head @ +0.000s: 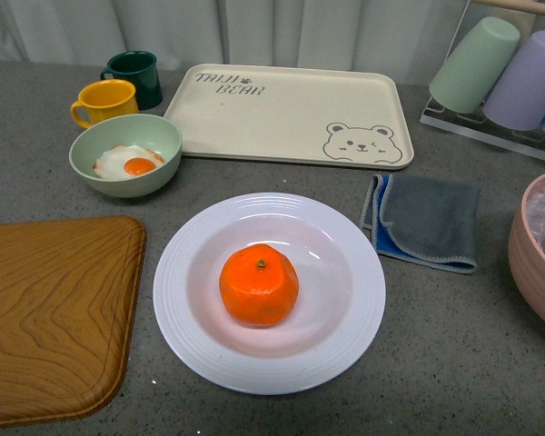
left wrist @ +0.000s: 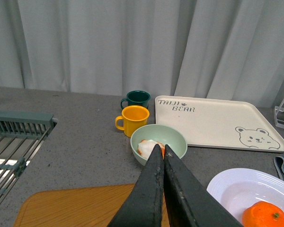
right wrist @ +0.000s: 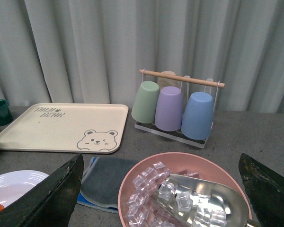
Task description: Place orange and plate with both arms
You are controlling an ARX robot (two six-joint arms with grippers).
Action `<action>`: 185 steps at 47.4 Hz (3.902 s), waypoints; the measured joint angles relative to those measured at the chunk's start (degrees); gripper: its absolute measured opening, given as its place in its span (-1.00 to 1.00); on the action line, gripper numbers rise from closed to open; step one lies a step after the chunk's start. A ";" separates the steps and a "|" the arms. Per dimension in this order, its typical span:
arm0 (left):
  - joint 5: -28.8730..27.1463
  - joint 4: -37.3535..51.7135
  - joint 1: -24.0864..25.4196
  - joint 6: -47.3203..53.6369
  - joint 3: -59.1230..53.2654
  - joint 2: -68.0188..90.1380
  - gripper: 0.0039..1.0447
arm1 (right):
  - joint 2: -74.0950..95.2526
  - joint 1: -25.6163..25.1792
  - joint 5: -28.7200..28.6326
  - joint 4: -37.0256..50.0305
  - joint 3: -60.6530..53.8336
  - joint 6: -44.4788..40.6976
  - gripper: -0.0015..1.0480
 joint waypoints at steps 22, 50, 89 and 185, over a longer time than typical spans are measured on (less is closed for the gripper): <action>0.04 -13.40 0.00 0.00 0.02 -13.00 -0.93 | 0.00 0.00 0.00 0.00 0.00 0.00 0.82; 0.02 -13.46 0.00 0.00 0.02 -13.11 0.81 | 9.20 4.04 7.17 -2.56 2.97 -8.24 0.82; 0.04 -13.46 0.00 0.15 0.02 -13.14 0.88 | 101.77 15.06 -24.46 18.08 34.14 32.35 0.82; 0.02 -13.46 0.00 0.15 0.02 -13.14 0.88 | 119.12 12.57 -36.50 32.54 44.41 53.75 -0.96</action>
